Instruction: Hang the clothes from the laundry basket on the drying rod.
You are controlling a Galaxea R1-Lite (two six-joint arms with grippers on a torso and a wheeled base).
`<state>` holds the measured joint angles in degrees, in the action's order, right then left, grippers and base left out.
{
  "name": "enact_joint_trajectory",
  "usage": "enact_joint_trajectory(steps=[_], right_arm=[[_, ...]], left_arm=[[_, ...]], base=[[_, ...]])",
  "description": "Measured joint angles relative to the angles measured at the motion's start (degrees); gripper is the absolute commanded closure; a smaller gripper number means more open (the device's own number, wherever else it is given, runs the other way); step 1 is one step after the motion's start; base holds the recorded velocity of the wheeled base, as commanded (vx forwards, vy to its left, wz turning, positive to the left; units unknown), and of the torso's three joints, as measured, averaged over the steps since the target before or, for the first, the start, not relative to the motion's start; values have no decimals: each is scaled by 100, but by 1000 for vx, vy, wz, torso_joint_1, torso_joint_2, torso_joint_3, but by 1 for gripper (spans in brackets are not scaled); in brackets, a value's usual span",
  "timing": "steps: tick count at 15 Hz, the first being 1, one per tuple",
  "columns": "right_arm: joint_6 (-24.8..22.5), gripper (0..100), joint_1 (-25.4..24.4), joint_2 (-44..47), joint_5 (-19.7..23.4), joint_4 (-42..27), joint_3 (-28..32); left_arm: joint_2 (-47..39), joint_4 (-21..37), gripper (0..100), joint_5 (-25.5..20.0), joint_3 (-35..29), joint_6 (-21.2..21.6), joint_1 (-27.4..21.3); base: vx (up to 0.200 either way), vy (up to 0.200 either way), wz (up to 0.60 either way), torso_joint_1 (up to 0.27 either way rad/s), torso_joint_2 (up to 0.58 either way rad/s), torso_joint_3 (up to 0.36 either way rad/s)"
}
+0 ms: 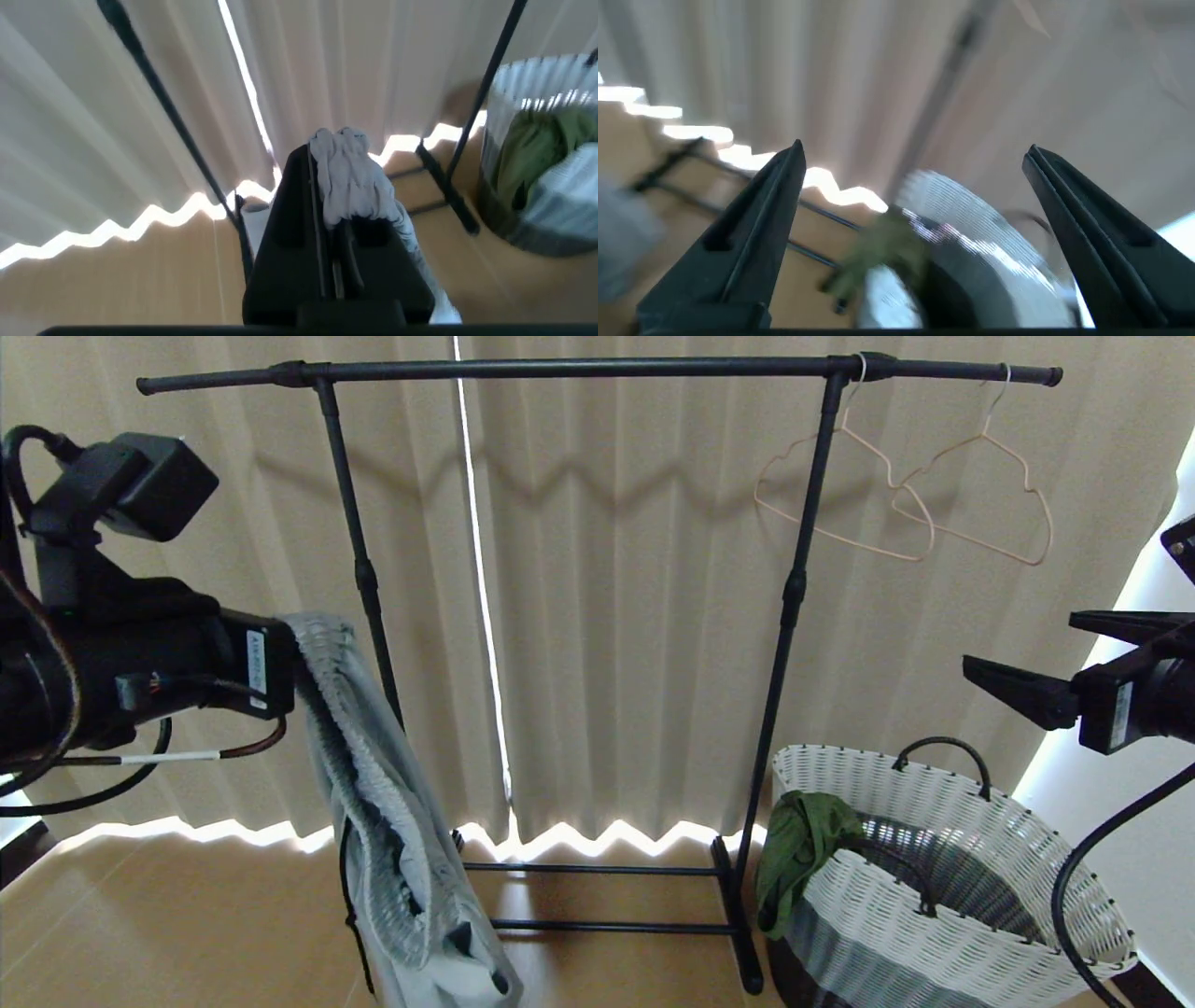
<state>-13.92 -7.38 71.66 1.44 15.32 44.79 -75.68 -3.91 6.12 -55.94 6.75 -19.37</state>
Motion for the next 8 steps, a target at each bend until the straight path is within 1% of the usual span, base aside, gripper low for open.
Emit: enact_joint_trajectory(steps=[1,3,5,7,8], right_arm=[[-69,0,168,-44,-7,112,-99],[-425,0,633,-88,-13,572,-354],[-639,0,894,-101,-16,1125,-750],[-740,0,972,-115,-16,1688,-1169],[-791,0,991,-116,-13,1833,-1323]], left_arm=[[134,-150,100,-5,230,5,11],[433,-577,100,-2,680,20,24],[600,-596,100,0,845,35,28],[727,-596,100,1,929,44,30],[796,-590,100,0,973,49,30]], base=[[0,0,0,0,0,0],[0,0,0,0,0,0],[0,0,0,0,0,0],[0,0,0,0,0,0],[0,0,0,0,0,0]])
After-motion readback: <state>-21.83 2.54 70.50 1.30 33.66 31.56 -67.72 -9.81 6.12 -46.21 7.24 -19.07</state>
